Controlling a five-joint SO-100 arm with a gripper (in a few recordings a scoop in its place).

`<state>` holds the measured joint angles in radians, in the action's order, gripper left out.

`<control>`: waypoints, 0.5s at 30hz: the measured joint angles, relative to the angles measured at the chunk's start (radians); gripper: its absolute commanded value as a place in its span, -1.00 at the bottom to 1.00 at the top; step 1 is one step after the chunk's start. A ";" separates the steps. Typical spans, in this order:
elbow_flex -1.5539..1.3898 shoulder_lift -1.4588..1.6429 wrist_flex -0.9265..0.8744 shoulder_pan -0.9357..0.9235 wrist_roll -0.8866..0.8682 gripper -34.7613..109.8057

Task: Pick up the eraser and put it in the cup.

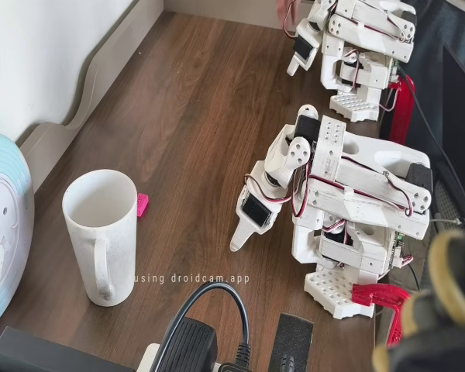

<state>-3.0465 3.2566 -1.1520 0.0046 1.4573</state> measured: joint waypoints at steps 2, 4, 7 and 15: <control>0.000 0.000 0.000 0.000 0.000 -0.37; 0.000 0.000 0.000 0.000 0.000 -0.38; 0.000 0.000 0.000 0.000 0.034 -0.38; 0.000 0.000 0.000 0.071 0.044 -0.52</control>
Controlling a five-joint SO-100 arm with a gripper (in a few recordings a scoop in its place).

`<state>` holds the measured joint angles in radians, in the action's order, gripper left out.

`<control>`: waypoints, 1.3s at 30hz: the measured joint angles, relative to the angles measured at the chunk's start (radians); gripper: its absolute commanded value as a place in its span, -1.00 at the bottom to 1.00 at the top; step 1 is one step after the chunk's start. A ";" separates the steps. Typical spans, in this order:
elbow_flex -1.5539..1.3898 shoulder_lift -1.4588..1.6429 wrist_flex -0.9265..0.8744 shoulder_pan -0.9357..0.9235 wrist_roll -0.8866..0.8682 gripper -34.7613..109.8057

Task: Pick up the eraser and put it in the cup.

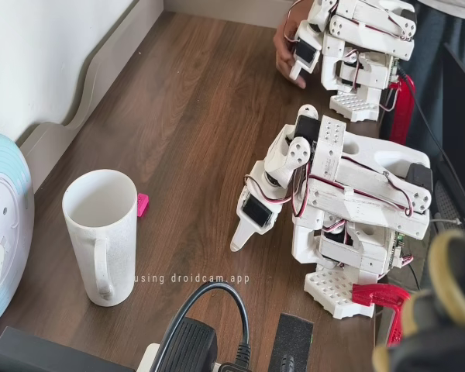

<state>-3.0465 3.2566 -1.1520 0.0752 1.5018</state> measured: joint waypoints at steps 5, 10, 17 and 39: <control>0.005 0.000 0.167 -0.041 -0.259 -0.38; 0.124 0.000 0.411 -0.095 -0.785 -0.30; 0.433 -0.344 0.492 -0.202 -1.137 -0.18; 1.290 -1.641 0.189 -0.130 -1.456 -0.18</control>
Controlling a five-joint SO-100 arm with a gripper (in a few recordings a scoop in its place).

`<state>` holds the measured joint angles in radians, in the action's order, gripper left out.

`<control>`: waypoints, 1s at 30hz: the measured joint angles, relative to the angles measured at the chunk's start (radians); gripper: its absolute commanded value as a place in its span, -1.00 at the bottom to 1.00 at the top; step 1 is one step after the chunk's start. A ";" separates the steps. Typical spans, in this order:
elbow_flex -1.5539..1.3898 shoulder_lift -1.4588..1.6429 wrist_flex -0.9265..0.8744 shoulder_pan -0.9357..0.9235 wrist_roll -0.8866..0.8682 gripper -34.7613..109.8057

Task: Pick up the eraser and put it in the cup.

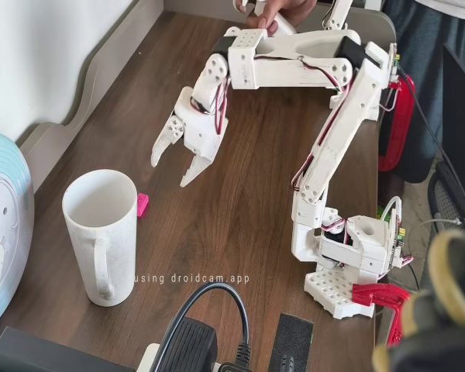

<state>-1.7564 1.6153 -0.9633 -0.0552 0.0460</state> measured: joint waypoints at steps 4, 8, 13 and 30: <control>0.129 -0.143 -0.002 -0.006 -0.008 -0.18; 0.215 -0.236 -0.005 -0.006 -0.008 -0.19; 0.224 -0.298 -0.058 -0.020 -0.021 -0.18; 0.472 -0.526 -0.127 -0.072 -0.051 -0.26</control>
<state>-1.2839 1.0891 -1.0907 -0.1273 -0.0046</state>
